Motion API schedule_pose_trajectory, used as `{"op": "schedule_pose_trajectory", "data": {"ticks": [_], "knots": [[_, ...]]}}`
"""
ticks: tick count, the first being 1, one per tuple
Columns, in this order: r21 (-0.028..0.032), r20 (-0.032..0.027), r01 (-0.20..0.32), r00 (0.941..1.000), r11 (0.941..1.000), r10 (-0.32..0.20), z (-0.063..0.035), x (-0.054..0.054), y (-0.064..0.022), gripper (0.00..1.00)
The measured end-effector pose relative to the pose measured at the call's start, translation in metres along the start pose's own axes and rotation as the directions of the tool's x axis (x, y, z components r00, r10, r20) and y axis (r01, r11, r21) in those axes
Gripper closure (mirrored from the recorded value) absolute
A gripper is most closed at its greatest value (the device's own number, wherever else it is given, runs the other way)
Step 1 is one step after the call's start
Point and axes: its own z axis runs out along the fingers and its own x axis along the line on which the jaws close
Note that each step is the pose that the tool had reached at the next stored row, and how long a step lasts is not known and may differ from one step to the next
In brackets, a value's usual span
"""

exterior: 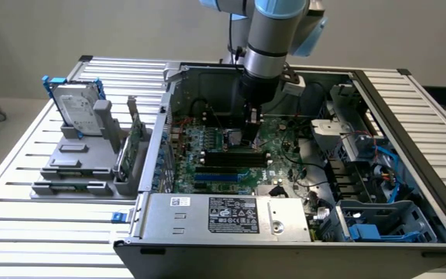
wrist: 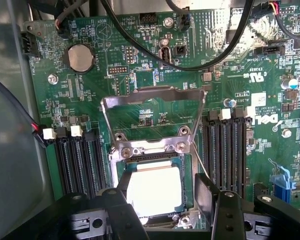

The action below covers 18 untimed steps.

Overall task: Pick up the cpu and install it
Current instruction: 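Close the cpu cover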

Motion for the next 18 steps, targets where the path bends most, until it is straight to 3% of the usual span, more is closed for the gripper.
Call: {"op": "schedule_pose_trajectory", "data": {"ticks": [14, 16, 18], "knots": [[-0.0007, 0.0013, 0.0, 1.0, 1.0, 0.0, -0.0056, -0.0007, -0.0004, 0.35], [-0.0009, -0.0002, 0.0, 1.0, 1.0, 0.0, -0.0059, -0.0004, -0.0004, 0.48], [-0.0008, 0.0, 0.0, 1.0, 1.0, 0.0, -0.0069, -0.0006, -0.0005, 0.54]]}}
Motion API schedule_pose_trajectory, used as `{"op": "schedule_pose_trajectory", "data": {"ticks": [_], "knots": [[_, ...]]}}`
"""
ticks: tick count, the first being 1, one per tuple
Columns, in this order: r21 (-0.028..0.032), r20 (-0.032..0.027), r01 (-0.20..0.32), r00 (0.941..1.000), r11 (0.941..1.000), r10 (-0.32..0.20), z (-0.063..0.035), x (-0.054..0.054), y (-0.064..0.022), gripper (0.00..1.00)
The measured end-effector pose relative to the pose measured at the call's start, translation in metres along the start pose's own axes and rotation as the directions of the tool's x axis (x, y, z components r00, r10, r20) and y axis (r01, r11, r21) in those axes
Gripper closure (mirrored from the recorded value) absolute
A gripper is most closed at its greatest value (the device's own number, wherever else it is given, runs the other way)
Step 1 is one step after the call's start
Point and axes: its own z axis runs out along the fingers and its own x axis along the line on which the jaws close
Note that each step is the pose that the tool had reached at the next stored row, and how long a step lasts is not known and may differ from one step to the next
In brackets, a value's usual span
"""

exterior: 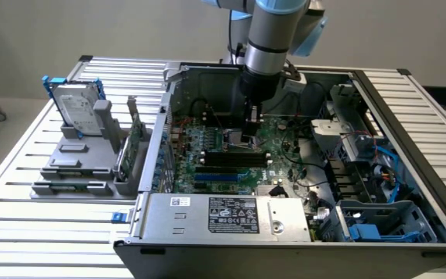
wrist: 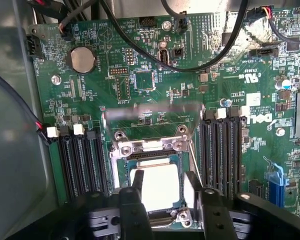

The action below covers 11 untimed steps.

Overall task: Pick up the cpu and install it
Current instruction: 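Close the cpu cover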

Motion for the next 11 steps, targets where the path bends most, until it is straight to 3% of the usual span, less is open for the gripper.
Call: {"op": "schedule_pose_trajectory", "data": {"ticks": [2, 3, 7, 9, 11], "knots": [[-0.0002, -0.0001, 0.0, 1.0, 1.0, 0.0, -0.001, 0.0, -0.0001, 0.6], [-0.0003, -0.0001, 0.0, 1.0, 1.0, 0.0, -0.0018, -0.0001, -0.0001, 0.72], [-0.0034, -0.001, 0.0, 1.0, 1.0, 0.0, -0.0026, -0.0001, -0.0002, 0.84], [-0.0112, -0.0013, 0.0, 1.0, 0.9999, 0.0, -0.0028, -0.0002, -0.0002, 0.89], [-0.0239, -0.0026, 0.0, 1.0, 0.9997, 0.0, -0.0027, -0.0002, -0.0001, 0.89]]}}
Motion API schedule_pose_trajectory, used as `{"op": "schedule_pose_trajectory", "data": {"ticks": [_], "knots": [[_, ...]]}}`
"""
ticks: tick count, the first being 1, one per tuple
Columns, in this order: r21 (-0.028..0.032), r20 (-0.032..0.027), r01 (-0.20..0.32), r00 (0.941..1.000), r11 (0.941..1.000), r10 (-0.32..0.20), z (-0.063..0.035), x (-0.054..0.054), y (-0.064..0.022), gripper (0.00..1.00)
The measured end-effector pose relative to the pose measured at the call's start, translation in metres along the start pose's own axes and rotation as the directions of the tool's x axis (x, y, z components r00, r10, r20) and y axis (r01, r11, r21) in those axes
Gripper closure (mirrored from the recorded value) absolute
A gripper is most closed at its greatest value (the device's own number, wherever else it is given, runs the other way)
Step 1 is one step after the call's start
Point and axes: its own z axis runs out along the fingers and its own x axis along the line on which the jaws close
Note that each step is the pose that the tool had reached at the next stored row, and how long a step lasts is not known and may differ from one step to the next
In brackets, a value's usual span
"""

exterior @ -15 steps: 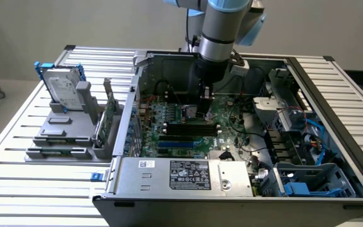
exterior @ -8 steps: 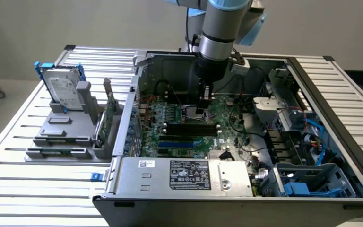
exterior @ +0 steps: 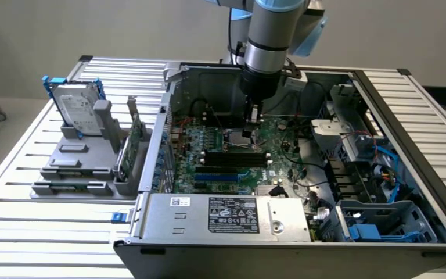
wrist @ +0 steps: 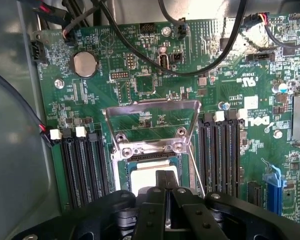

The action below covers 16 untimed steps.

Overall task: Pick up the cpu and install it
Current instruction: 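Close the cpu cover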

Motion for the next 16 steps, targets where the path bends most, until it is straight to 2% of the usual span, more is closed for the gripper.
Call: {"op": "schedule_pose_trajectory", "data": {"ticks": [2, 7, 10, 13, 16], "knots": [[-0.0164, -0.0016, 0.001, 1.0, 0.9999, -0.001, 0.0001, 0.0, 0.0003, 0.89], [-0.0701, -0.008, 0.003, 1.0, 0.9975, -0.004, 0.0009, 0.0001, 0.0005, 0.89], [-0.0986, -0.0137, 0.005, 0.9999, 0.9951, -0.006, 0.0018, 0.0002, 0.0005, 0.89], [-0.1171, -0.0215, 0.008, 0.9997, 0.9931, -0.011, 0.0035, 0.0003, 0.0005, 0.89], [-0.1273, -0.0309, 0.012, 0.9994, 0.9918, -0.016, 0.0066, 0.0003, -0.001, 0.89]]}}
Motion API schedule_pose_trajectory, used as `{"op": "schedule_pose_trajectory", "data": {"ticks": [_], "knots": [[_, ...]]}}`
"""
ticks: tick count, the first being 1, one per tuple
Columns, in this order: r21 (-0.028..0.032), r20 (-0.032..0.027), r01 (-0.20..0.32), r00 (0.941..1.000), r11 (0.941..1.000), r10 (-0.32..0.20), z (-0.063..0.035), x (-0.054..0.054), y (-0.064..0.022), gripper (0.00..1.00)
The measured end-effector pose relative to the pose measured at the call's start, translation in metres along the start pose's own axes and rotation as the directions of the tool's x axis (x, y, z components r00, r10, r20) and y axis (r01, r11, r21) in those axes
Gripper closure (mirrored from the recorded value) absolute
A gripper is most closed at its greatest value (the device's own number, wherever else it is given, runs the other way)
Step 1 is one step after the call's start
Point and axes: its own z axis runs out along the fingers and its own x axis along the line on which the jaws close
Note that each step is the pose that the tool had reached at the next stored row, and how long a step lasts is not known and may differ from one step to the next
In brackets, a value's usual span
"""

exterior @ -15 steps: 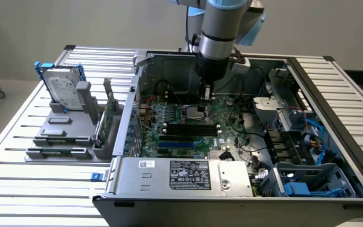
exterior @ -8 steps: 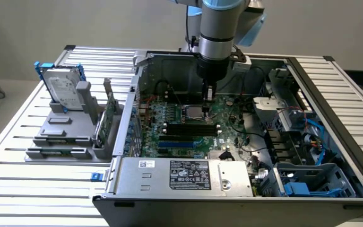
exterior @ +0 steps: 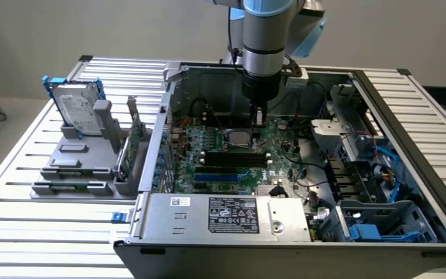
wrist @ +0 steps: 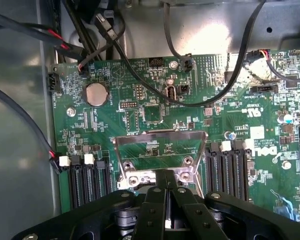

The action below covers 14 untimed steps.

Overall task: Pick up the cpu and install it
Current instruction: 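Close the cpu cover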

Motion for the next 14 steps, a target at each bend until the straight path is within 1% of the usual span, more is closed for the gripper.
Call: {"op": "schedule_pose_trajectory", "data": {"ticks": [5, 7, 8, 10, 14], "knots": [[-0.0137, -0.0151, 0.008, 0.9999, 0.9999, -0.008, 0.0054, 0.0, -0.0059, 0.89], [-0.0172, -0.022, 0.009, 0.9997, 0.9998, -0.009, 0.0067, 0.0, -0.0083, 0.89], [-0.0187, -0.0244, 0.009, 0.9997, 0.9998, -0.01, 0.0071, 0.0, -0.0093, 0.89], [-0.0215, -0.0274, 0.01, 0.9996, 0.9997, -0.01, 0.0075, 0.0, -0.0105, 0.89], [-0.0269, -0.0283, 0.01, 0.9995, 0.9996, -0.011, 0.0077, -0.001, -0.0121, 0.89]]}}
